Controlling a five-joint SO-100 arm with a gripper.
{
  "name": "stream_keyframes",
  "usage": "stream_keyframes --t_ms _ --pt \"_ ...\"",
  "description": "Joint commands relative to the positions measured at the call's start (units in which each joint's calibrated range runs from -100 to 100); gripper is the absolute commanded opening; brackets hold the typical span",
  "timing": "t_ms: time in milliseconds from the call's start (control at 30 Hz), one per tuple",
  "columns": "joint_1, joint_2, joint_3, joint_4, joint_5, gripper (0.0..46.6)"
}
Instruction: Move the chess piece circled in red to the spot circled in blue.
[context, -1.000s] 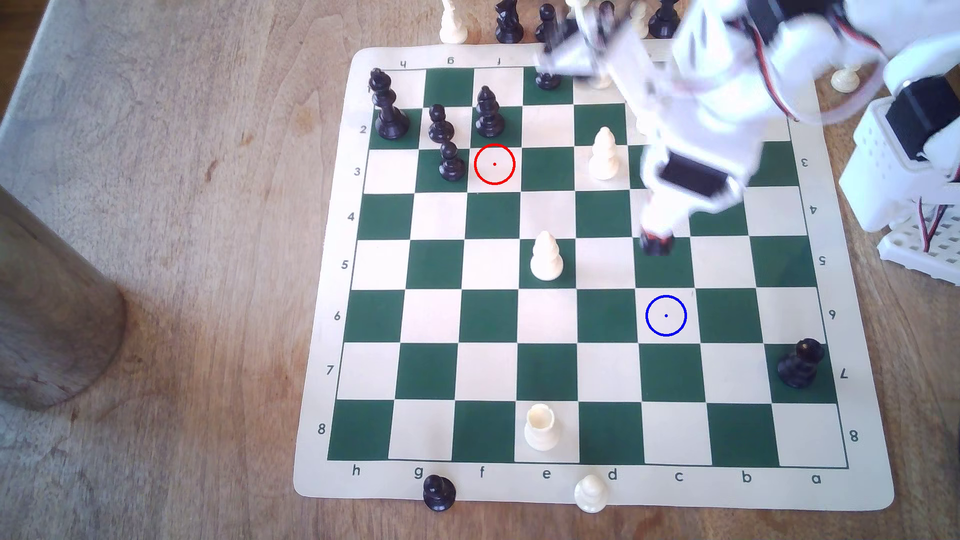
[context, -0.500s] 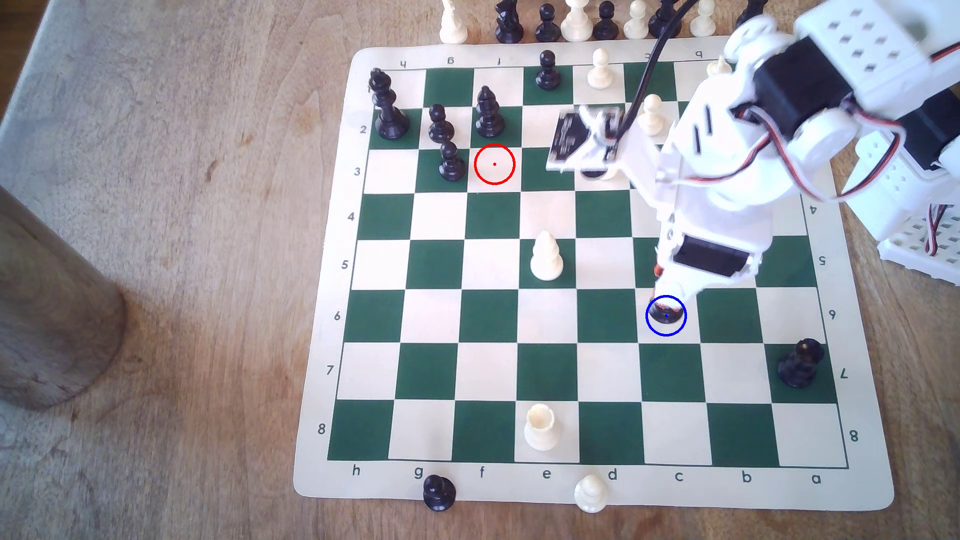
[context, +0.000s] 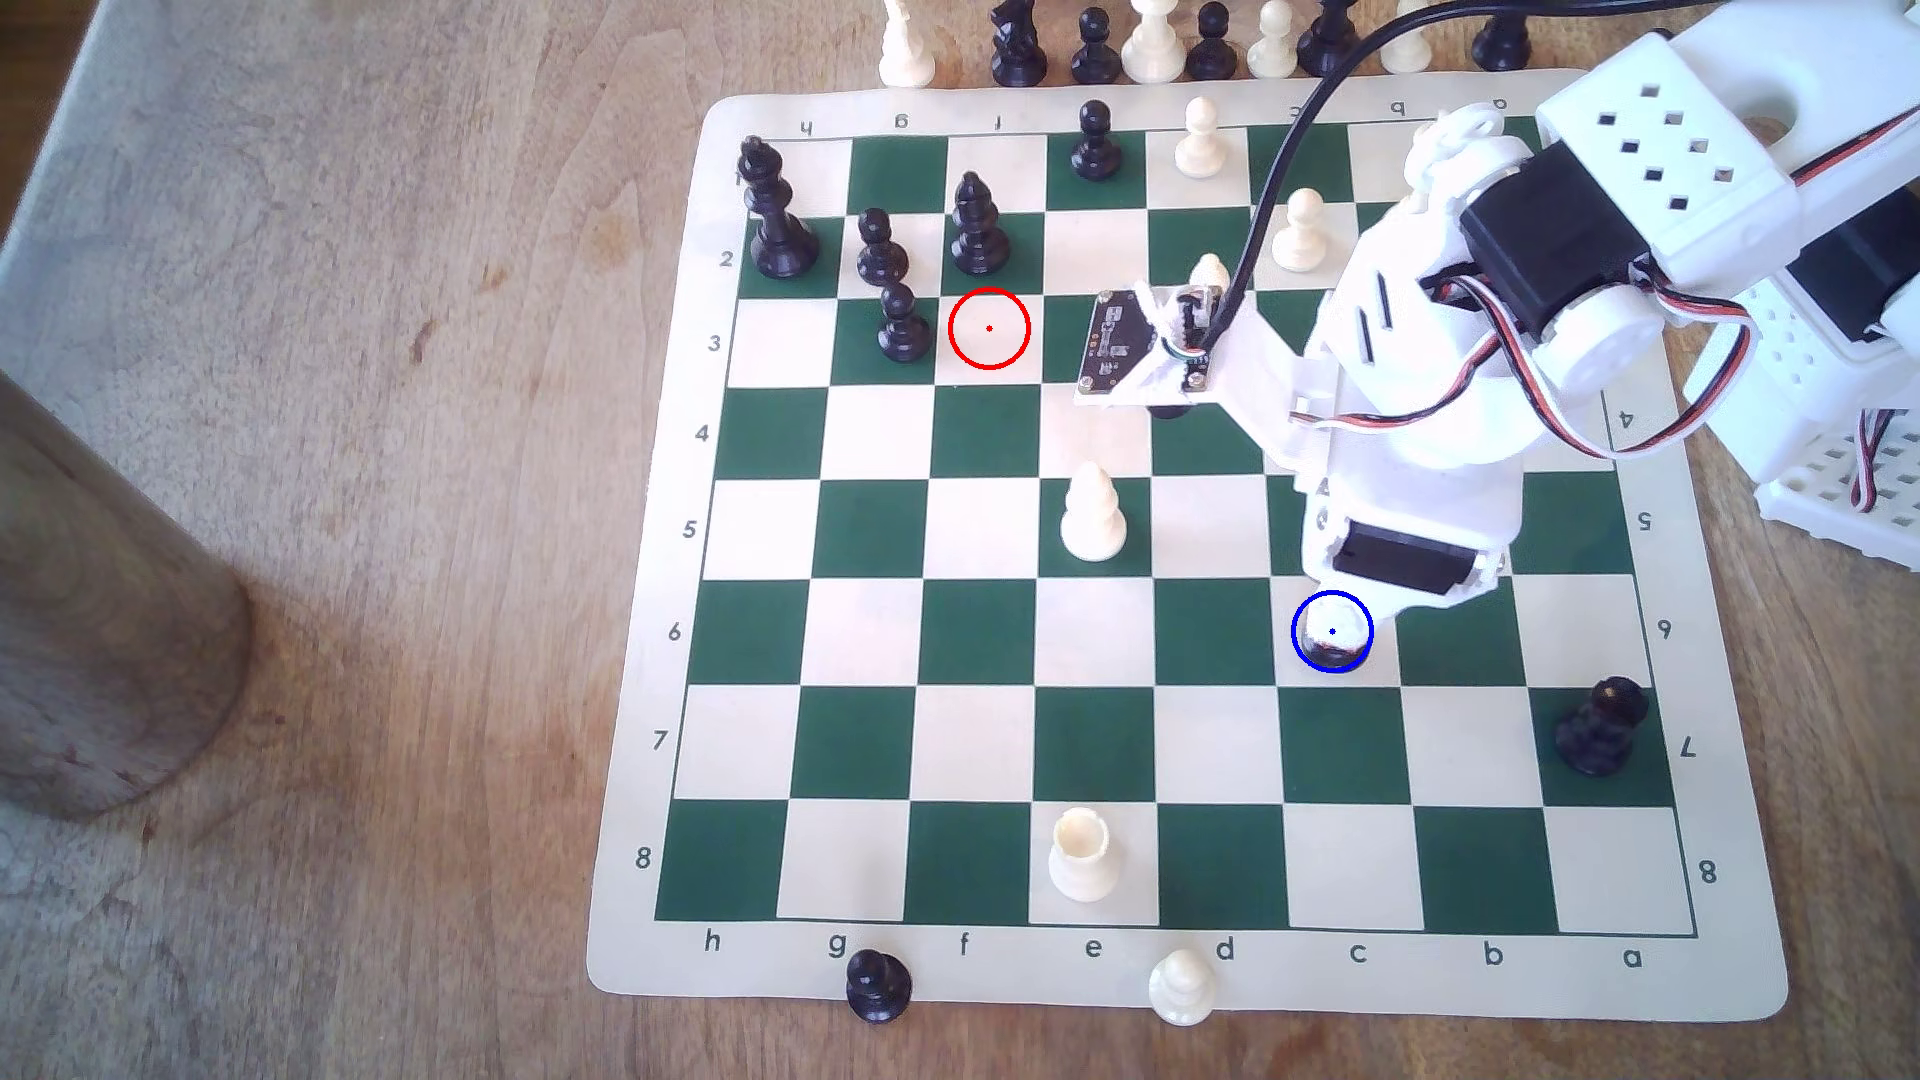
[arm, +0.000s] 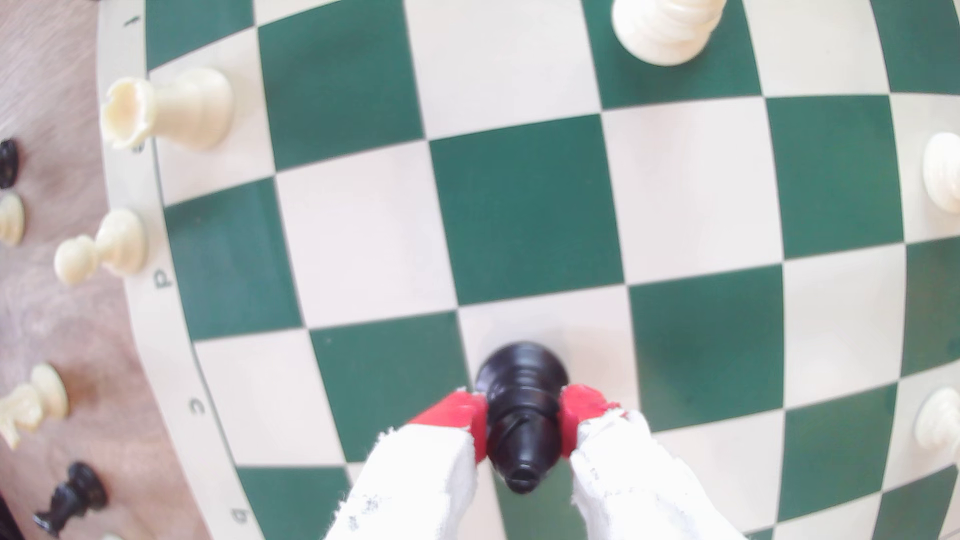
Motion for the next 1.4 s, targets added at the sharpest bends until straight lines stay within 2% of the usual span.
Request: stream_keyframes --t_ms 0,300,400,433,767,900,967,1200,1367 --pt "0.9 -0.6 -1.3 -0.3 0.9 2.0" --pt "1.9 0.0 -0.9 -0.2 1.7 4.4" --pt "1.9 0.0 -0.8 0.2 1.4 16.4" --pt "1.9 -0.1 -0.8 0.3 1.4 18.2" --pt "1.6 -10.1 -1.1 10.4 3.0 27.8" --pt "1.9 -15.8 -1.1 15.7 3.2 27.5" --pt "3.4 -20.9 -0.4 19.8 4.1 24.4" --pt "12.6 -35.2 1.0 28.7 7.1 27.5" --pt "12.0 -47.5 7.7 35.9 7.7 25.9"
